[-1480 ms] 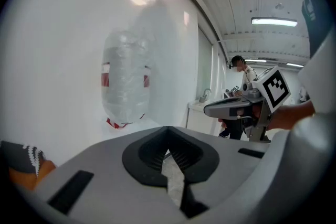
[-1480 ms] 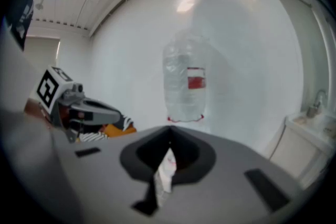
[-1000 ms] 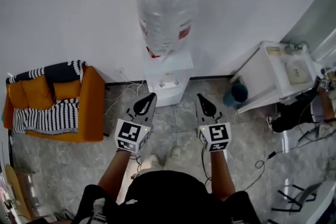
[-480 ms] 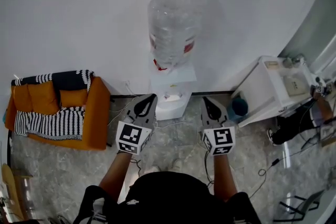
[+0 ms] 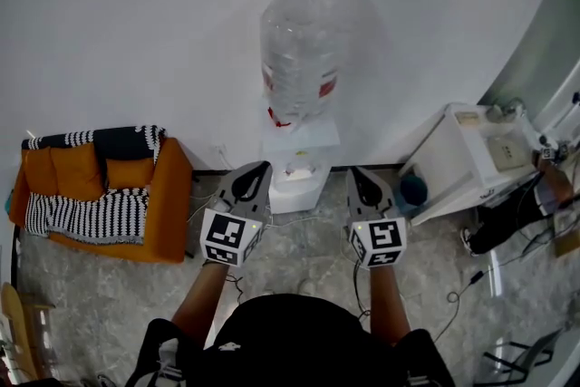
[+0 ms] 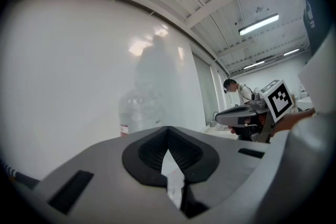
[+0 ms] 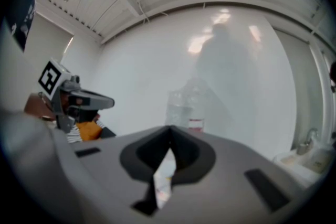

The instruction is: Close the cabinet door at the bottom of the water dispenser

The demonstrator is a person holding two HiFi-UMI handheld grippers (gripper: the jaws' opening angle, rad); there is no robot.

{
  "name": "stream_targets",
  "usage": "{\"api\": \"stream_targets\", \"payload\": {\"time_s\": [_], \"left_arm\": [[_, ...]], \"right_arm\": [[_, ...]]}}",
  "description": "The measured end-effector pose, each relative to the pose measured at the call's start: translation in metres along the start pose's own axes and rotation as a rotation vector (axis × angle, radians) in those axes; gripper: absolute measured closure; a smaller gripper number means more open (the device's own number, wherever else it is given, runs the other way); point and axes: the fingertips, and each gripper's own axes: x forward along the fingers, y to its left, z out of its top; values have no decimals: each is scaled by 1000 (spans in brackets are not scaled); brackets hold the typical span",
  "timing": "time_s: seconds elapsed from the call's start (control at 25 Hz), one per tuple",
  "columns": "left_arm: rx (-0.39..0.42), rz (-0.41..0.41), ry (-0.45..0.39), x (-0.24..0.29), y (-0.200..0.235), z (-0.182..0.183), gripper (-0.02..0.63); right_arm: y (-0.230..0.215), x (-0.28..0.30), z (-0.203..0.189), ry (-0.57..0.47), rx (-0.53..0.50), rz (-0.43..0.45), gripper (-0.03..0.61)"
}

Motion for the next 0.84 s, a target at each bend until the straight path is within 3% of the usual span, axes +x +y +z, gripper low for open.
{"api": "stream_targets", "payload": {"time_s": [0.84], "left_arm": [[0, 2, -23, -4, -7, 6, 604]], "right_arm": [[8, 1, 2, -8, -11, -5, 545]]}}
